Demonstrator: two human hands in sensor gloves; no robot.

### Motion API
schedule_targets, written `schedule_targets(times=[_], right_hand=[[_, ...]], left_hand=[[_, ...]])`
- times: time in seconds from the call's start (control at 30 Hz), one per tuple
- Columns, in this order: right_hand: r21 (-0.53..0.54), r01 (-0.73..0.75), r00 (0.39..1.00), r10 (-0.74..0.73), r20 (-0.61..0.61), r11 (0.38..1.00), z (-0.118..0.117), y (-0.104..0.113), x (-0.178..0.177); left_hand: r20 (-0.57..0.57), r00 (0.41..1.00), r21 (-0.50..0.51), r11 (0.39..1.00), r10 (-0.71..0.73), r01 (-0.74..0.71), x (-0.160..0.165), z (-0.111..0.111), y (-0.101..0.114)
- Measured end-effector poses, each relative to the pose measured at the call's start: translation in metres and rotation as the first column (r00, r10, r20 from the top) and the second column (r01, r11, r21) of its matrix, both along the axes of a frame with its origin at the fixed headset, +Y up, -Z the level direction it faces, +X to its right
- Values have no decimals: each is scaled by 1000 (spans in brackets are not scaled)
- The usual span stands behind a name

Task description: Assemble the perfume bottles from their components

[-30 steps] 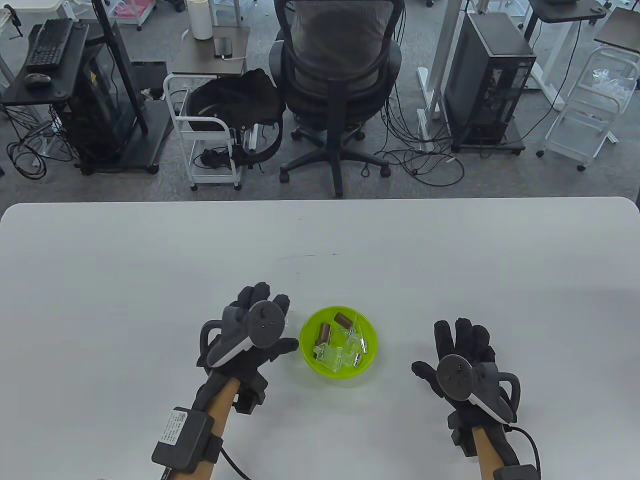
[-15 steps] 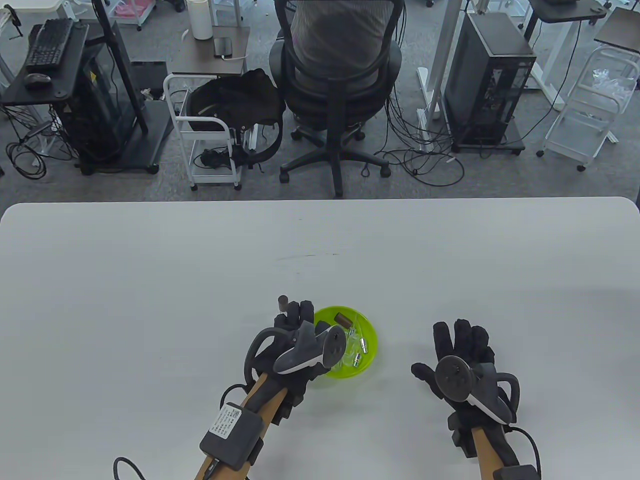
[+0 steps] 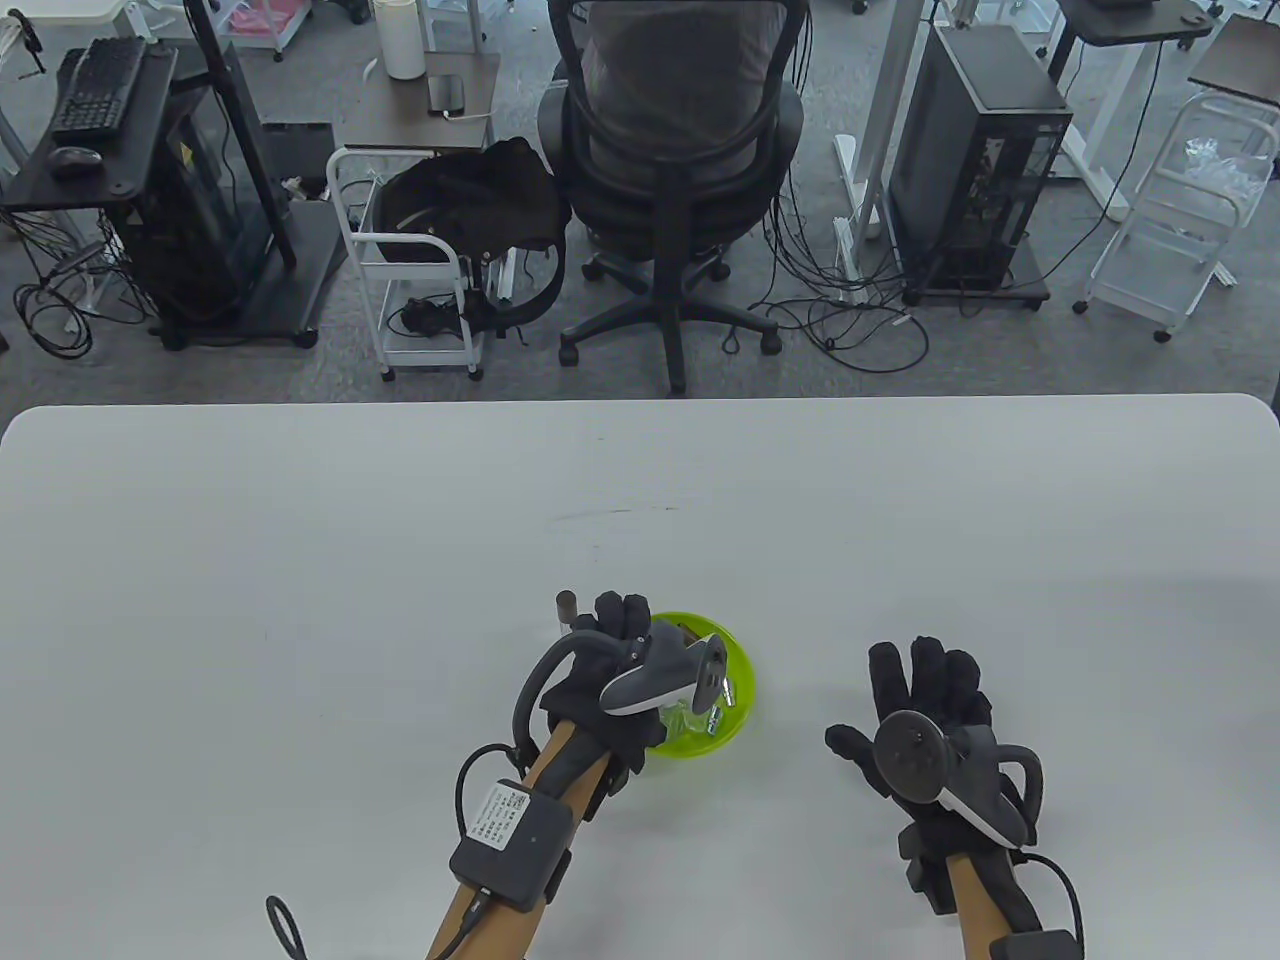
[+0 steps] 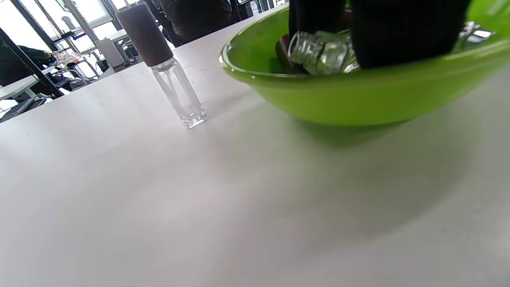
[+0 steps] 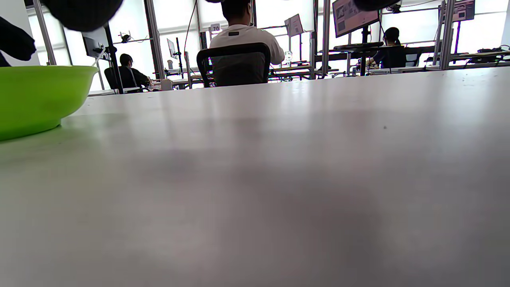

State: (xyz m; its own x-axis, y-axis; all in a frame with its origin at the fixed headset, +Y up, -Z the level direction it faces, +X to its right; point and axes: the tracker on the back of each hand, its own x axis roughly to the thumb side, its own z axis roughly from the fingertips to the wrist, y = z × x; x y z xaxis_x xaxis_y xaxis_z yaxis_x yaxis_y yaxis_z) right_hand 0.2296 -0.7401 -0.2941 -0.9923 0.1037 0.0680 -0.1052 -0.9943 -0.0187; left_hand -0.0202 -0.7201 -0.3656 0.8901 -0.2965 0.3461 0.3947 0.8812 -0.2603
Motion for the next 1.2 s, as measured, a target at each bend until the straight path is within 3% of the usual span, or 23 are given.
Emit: schedule_targets(times=[0.63, 1.03, 1.2], right_hand=[[5, -5, 1000, 5, -4, 1000, 0, -1, 1], [5, -4, 1000, 4, -5, 1000, 0, 0, 1], [9, 1, 1000, -1, -1, 1000, 0, 0, 1]], left_hand=[[97, 985, 92, 986, -145, 137, 14, 7, -5], [139, 984, 106, 990, -107, 93, 12, 9, 2], [171, 982, 171, 984, -74, 44, 5, 16, 9]])
